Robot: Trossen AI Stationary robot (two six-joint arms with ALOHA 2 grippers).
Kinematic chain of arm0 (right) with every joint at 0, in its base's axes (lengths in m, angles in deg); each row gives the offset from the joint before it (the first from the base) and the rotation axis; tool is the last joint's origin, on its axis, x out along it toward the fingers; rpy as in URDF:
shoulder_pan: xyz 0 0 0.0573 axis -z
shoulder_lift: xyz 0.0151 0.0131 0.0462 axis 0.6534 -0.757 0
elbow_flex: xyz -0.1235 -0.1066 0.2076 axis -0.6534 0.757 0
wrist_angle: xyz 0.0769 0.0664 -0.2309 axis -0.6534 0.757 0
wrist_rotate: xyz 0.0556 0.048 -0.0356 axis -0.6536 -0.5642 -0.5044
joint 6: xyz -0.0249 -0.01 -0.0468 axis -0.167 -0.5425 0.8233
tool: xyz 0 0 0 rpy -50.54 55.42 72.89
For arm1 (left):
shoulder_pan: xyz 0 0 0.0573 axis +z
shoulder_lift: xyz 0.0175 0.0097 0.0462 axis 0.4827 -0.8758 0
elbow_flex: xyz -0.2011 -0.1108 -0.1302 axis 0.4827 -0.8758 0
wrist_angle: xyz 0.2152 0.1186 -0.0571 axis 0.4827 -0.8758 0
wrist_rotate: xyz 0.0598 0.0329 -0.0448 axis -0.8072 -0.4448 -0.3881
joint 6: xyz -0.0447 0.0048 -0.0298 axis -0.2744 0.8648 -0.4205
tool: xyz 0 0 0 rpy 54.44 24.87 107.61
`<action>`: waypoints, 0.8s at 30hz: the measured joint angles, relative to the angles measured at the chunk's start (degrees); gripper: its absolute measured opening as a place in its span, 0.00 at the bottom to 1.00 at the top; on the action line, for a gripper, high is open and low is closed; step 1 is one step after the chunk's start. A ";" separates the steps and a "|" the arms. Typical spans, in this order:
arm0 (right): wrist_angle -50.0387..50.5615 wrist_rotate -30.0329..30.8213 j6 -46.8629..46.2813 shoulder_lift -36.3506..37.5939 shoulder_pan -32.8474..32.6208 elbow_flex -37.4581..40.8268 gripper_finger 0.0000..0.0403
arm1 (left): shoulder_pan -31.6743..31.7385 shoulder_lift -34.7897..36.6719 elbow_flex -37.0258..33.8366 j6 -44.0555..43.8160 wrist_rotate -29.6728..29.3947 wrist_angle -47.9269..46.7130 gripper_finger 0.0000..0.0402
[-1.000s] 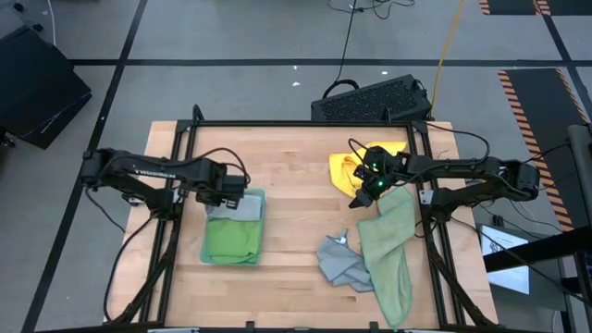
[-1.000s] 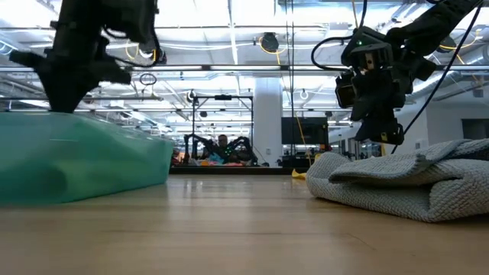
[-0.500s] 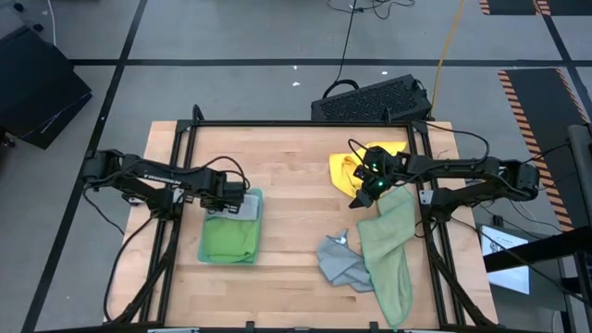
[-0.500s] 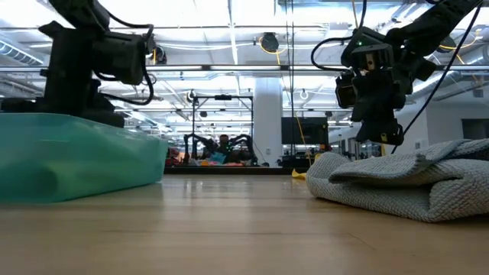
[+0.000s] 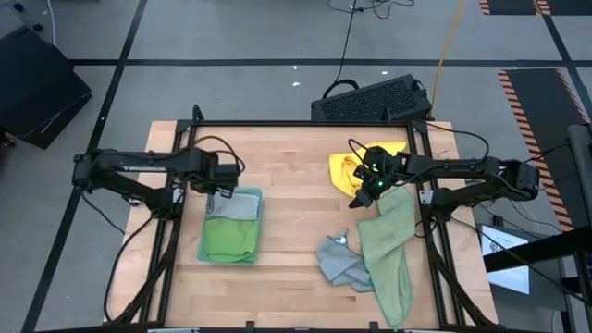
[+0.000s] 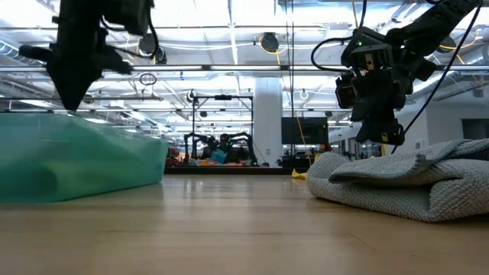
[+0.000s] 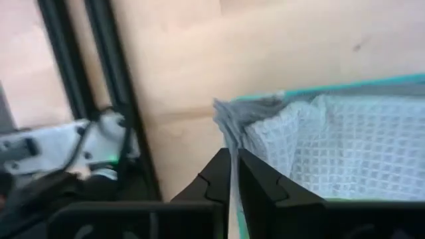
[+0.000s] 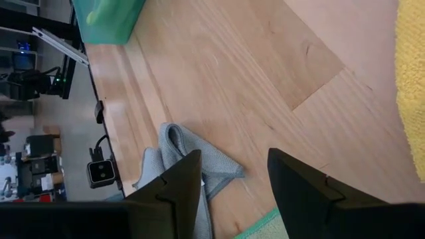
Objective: Fold microfiber towels
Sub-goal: Put the top gray microfiber cloth into the green bin
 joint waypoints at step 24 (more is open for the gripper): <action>-1.34 3.71 -7.60 -0.02 -0.02 0.00 0.41 | -0.03 3.49 -21.66 8.97 2.05 22.90 0.08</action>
